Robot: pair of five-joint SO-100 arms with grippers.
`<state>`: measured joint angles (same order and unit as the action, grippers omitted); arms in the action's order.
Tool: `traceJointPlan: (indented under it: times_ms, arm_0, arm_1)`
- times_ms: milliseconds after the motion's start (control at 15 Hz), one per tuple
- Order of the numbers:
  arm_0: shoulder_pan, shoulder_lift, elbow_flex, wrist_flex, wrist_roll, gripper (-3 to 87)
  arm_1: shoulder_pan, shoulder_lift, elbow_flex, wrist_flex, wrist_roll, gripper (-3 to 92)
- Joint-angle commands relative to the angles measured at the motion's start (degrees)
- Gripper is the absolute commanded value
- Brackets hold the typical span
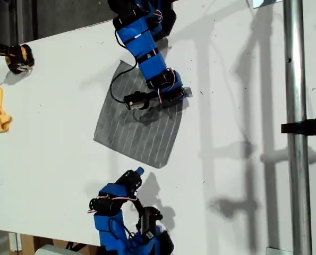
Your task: Grasp corners of a towel and fold twice.
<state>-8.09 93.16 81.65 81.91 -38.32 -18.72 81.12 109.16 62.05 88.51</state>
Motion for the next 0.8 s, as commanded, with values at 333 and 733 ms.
traceJointPlan:
  times_ms: [333, 733]
  arm_0:
    - [3.7, -16.1, -21.8, 8.0, 7.6, 4.9]
    - [6.1, -13.2, -21.4, 11.3, 13.5, 37.8]
  arm_1:
    - [-0.1, 0.4, -2.8, 0.7, -0.6, -0.1]
    - [-0.4, 0.0, -2.9, 0.6, -0.6, -0.1]
